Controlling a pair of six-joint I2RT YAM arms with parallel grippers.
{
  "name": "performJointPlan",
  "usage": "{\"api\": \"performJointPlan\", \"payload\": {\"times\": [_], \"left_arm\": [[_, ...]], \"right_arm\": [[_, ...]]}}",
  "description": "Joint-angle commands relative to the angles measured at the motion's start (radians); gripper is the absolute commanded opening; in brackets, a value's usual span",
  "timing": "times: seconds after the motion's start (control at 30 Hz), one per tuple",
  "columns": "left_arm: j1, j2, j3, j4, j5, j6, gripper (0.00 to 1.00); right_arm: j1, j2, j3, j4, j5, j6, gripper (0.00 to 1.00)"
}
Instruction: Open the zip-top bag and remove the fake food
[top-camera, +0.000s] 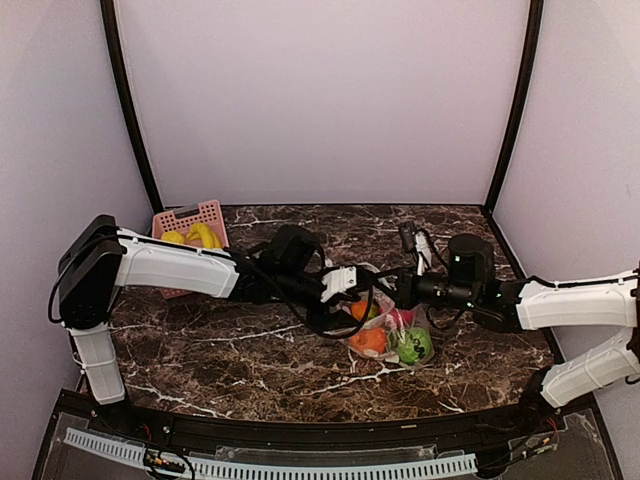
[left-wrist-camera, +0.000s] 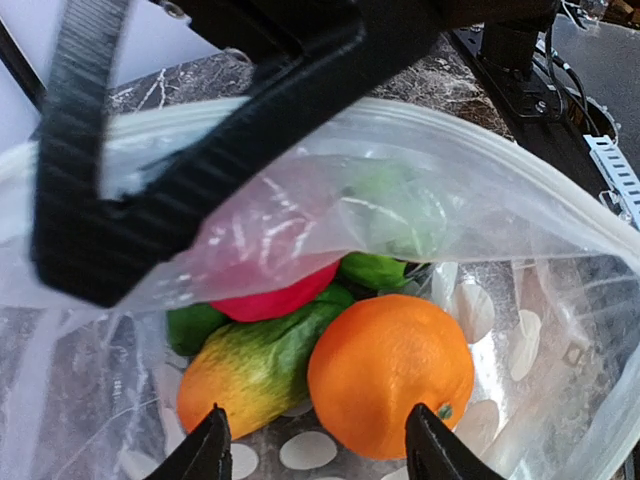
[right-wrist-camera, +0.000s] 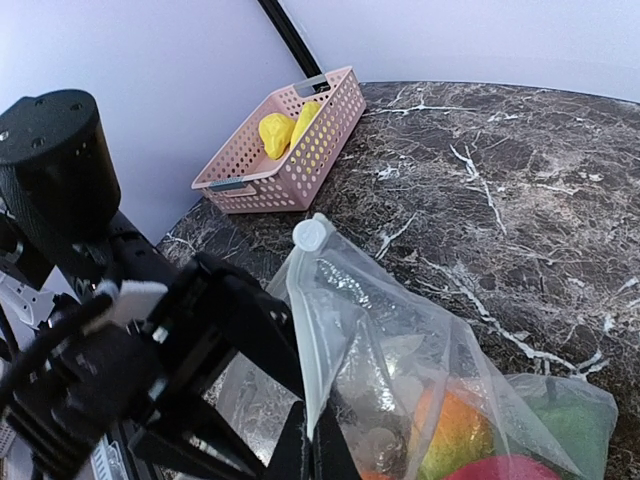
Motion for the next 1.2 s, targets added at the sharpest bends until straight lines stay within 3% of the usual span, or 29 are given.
{"api": "performJointPlan", "payload": {"times": [0.0, 0.1, 0.23, 0.57, 0.87, 1.17], "left_arm": [[-0.039, 0.049, 0.03, 0.001, 0.024, 0.058, 0.62], [-0.053, 0.07, 0.032, 0.012, 0.025, 0.063, 0.76], [-0.063, 0.097, 0.035, 0.023, 0.031, 0.059, 0.84], [-0.071, 0.146, 0.019, 0.073, 0.043, 0.079, 0.85], [-0.093, 0.194, 0.031, 0.055, 0.036, 0.172, 0.79], [-0.114, 0.23, 0.033, 0.055, -0.033, 0.208, 0.79]], "right_arm": [[0.01, 0.01, -0.017, 0.051, 0.004, 0.019, 0.0], [0.01, 0.006, -0.025, 0.052, 0.007, 0.021, 0.0], [0.012, 0.015, -0.048, 0.087, 0.012, 0.046, 0.0], [0.027, 0.029, -0.101, 0.09, 0.074, 0.083, 0.0], [0.039, 0.05, -0.182, 0.091, 0.131, 0.123, 0.0], [0.06, 0.072, -0.222, 0.109, 0.168, 0.151, 0.0]]}}
